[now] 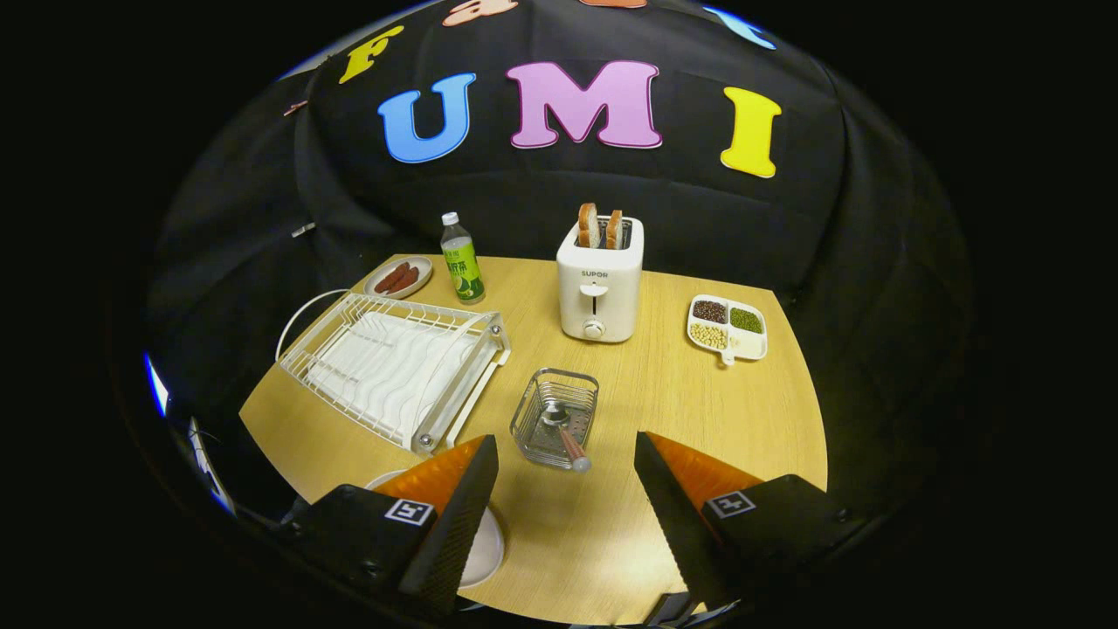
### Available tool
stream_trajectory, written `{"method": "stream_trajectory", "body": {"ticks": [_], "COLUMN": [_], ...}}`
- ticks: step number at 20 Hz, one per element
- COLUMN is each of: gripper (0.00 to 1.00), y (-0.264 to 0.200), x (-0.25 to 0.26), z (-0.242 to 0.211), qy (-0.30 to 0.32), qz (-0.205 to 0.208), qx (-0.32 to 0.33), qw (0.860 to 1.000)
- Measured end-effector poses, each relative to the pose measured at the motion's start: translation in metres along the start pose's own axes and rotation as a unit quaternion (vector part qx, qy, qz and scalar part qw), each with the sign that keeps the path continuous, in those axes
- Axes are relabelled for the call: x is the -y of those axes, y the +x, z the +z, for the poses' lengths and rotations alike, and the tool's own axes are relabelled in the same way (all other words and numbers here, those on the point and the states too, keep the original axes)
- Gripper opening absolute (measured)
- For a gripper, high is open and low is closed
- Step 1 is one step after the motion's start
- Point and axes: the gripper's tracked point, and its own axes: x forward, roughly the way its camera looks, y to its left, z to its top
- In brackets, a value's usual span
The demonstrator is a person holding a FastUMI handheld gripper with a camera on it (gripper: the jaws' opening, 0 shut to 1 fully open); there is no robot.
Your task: Take the plate from the dish rack, then take the spoon from the basket and place it into the plate.
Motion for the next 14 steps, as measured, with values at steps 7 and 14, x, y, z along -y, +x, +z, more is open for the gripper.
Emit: {"method": "stream_trajectory", "body": {"ticks": [7, 14], "gripper": [0.82, 0.23], "y": [0.048, 0.060], "x": [0.000, -0.001], "z": [-0.024, -0.036], "qy": [-0.020, 0.008], "qz": [0.001, -0.002], "qx": [-0.056, -0.075], "qw": [0.998, 0.997]}}
